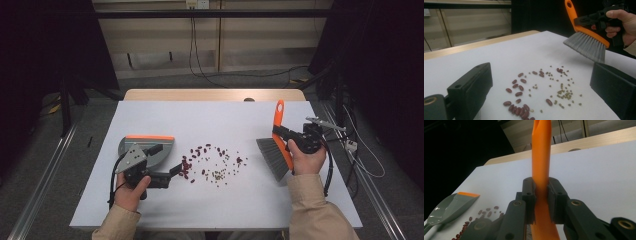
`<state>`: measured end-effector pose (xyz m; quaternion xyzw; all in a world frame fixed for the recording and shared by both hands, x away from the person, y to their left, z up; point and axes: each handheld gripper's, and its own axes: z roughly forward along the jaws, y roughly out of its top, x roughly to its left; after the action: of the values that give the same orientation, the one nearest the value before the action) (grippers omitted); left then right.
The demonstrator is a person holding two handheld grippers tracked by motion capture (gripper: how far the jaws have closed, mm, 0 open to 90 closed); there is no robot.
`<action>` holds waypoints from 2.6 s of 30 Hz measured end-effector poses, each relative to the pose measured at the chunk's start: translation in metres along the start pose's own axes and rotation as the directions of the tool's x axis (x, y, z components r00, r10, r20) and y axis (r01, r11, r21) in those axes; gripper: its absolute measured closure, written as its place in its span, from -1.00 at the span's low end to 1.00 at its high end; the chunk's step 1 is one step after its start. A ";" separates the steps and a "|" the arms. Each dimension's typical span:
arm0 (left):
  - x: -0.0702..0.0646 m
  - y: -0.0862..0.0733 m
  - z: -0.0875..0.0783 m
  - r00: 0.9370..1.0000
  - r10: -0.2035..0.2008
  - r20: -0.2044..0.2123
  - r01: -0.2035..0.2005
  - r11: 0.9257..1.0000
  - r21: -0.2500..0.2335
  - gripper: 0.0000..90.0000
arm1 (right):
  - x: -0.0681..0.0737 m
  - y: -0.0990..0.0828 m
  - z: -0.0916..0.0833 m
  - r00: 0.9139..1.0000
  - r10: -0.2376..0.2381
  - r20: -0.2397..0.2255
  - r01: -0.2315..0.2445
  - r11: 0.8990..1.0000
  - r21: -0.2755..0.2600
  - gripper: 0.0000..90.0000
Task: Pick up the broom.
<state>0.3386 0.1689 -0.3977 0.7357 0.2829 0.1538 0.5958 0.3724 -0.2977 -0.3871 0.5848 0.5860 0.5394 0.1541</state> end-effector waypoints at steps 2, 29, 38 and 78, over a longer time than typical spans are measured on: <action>-0.001 0.000 0.001 1.000 0.003 0.006 -0.004 1.000 0.005 -0.91 | 0.001 0.000 0.000 1.000 0.003 -0.013 -0.003 1.000 -0.003 0.73; -0.036 0.010 0.112 0.976 -0.076 0.205 0.050 0.990 0.131 -0.75 | 0.082 0.004 0.033 0.955 -0.091 -0.282 0.103 0.994 0.030 0.74; -0.035 0.004 0.127 0.958 -0.131 0.256 0.089 0.982 0.169 -0.46 | 0.107 -0.002 0.048 0.927 -0.097 -0.362 0.123 0.991 0.050 0.74; -0.016 0.021 0.102 0.921 -0.078 0.382 0.032 0.992 0.126 0.86 | 0.124 0.001 0.061 0.828 -0.151 -0.540 0.193 0.981 0.023 0.59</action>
<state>0.3880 0.0756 -0.4002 0.7770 0.1895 -0.0277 0.5997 0.3887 -0.1652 -0.3534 0.3611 0.6761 0.6422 0.0098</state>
